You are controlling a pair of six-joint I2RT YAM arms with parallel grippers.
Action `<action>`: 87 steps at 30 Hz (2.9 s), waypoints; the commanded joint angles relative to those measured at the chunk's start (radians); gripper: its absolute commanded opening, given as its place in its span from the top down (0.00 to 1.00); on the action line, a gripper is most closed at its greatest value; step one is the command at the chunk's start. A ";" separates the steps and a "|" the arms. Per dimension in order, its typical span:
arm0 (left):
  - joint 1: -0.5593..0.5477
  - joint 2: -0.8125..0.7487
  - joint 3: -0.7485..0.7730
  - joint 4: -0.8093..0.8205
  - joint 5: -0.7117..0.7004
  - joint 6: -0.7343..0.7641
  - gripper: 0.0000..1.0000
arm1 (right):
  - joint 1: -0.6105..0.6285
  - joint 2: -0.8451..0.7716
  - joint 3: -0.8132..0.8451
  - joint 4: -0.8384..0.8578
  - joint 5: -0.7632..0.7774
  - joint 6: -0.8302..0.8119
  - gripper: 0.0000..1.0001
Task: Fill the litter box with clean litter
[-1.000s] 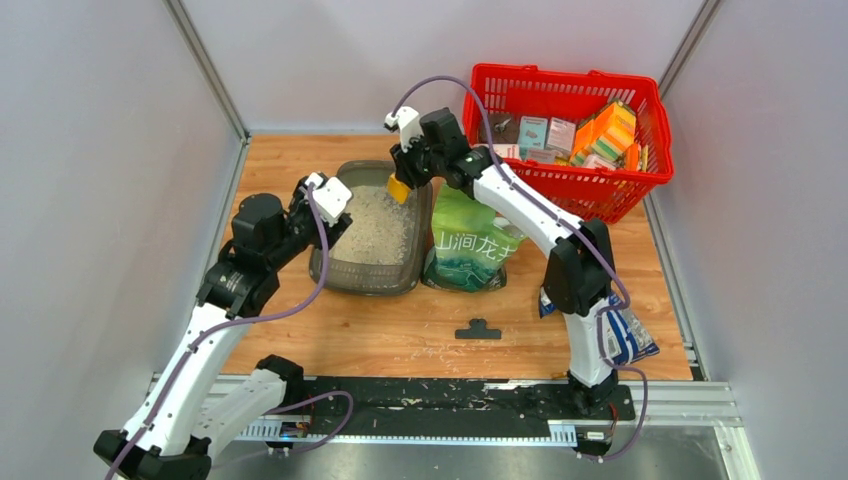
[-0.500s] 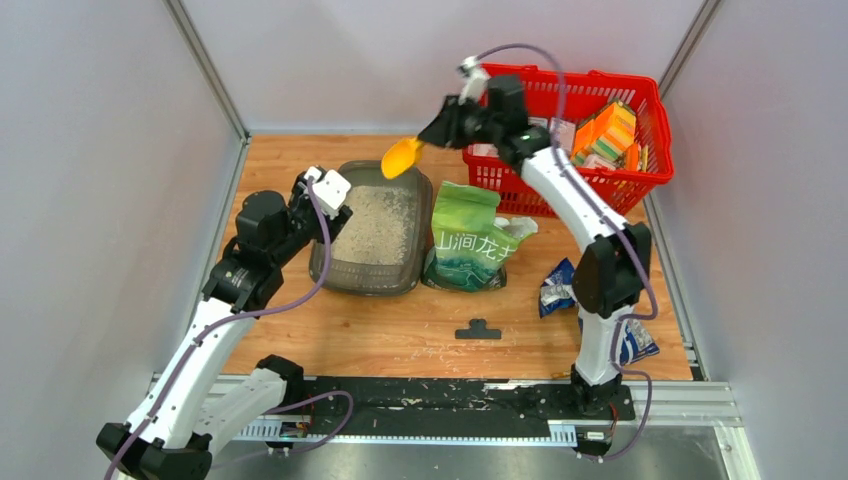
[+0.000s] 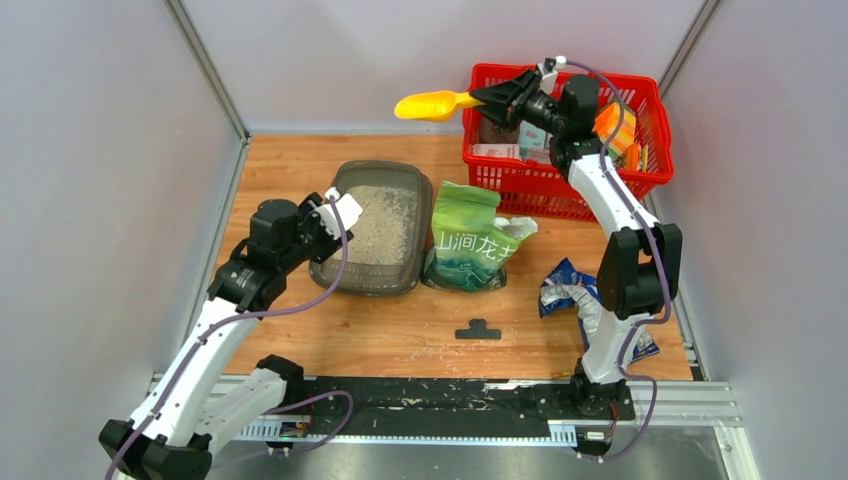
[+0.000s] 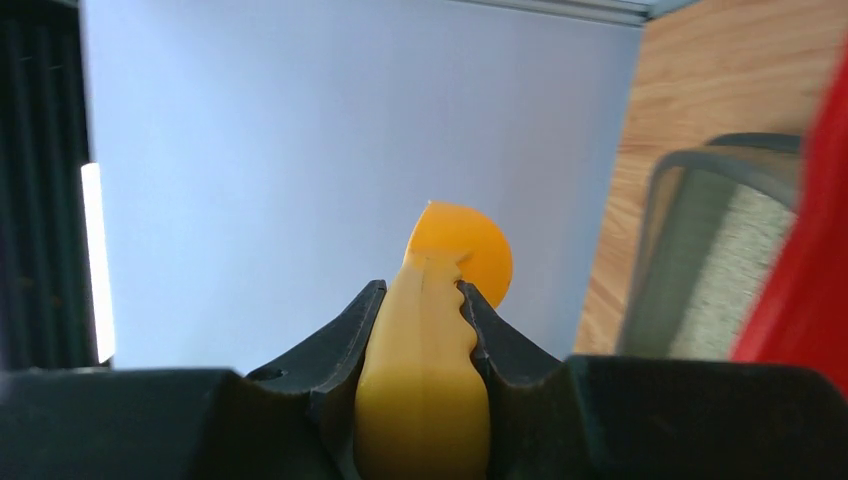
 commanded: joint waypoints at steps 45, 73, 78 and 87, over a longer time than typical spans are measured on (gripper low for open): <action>0.200 0.446 0.844 0.256 0.645 -2.314 0.60 | -0.145 -0.271 0.143 -0.729 0.041 -0.980 1.00; -0.096 0.827 1.062 -0.593 0.750 0.078 0.18 | -0.298 -0.459 0.294 -1.479 -0.105 -1.745 1.00; -0.145 0.879 1.049 -0.512 0.683 0.083 0.19 | -0.281 -0.465 0.264 -1.555 -0.094 -1.833 1.00; -0.217 0.911 1.014 -0.420 0.636 0.090 0.28 | -0.248 -0.422 0.292 -1.669 -0.022 -2.020 1.00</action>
